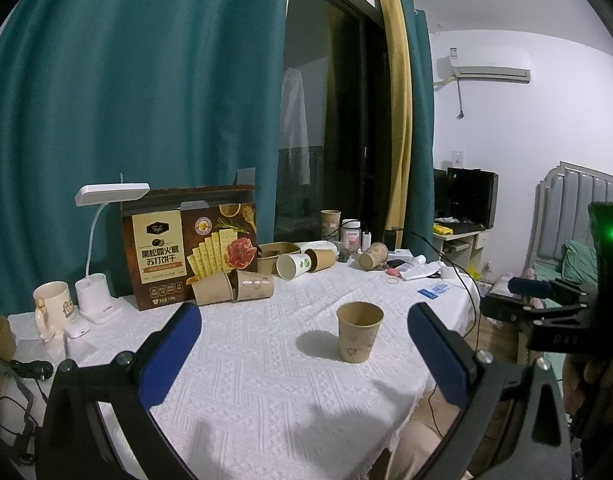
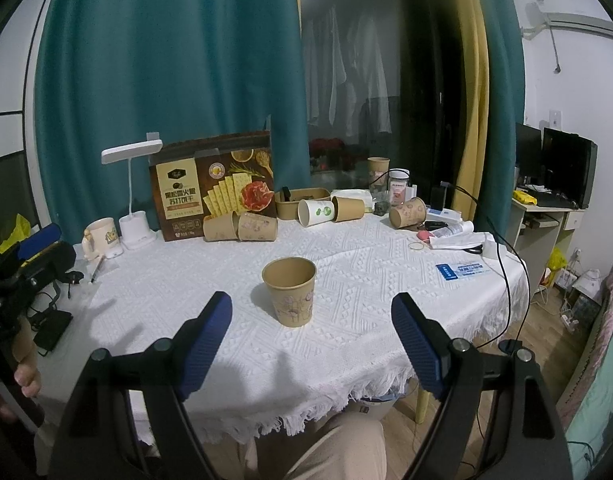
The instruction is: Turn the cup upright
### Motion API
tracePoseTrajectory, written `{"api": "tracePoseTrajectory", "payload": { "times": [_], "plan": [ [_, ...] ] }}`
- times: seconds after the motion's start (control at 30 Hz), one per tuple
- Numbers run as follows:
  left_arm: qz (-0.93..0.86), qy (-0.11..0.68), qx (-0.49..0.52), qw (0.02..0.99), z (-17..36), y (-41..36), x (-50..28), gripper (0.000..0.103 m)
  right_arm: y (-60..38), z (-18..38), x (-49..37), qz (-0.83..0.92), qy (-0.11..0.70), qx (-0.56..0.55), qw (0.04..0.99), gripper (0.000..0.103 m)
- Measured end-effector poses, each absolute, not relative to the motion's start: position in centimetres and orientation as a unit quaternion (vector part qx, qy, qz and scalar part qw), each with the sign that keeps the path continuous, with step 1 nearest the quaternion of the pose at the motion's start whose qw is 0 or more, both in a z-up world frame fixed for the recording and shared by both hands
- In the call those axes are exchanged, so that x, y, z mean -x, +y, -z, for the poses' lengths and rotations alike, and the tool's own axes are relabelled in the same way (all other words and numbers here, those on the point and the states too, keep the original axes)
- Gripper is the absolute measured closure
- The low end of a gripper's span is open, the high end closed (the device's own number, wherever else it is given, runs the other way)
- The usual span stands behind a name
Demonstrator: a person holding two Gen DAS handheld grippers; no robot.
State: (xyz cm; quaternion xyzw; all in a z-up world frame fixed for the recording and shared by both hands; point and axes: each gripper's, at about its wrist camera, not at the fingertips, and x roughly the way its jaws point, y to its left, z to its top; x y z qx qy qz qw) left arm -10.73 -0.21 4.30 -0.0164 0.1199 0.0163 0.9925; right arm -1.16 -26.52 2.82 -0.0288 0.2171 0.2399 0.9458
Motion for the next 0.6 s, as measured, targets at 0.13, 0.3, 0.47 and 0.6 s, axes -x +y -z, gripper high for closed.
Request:
{"api": "tracePoseTrajectory", "payload": {
  "times": [0.13, 0.3, 0.47, 0.6],
  "plan": [
    [-0.018, 0.119, 0.017, 0.993, -4.26, -0.19, 10.64, 0.0, -26.53, -2.73, 1.13, -0.24, 0.216, 0.03, 0.946, 0.023],
    [-0.018, 0.12, 0.018, 0.992, -4.22, -0.06, 10.59, 0.0, -26.45, -2.49, 0.95, -0.241, 0.219, 0.03, 0.945, 0.023],
    [-0.019, 0.12, 0.017, 0.992, -4.18, -0.04, 10.58, 0.0, -26.33, -2.06, 0.73, -0.243, 0.22, 0.032, 0.944, 0.023],
    [-0.02, 0.12, 0.018, 0.992, -4.2, -0.03, 10.66, 0.0, -26.32, -2.09, 0.72, -0.243, 0.221, 0.032, 0.944, 0.023]
  ]
}}
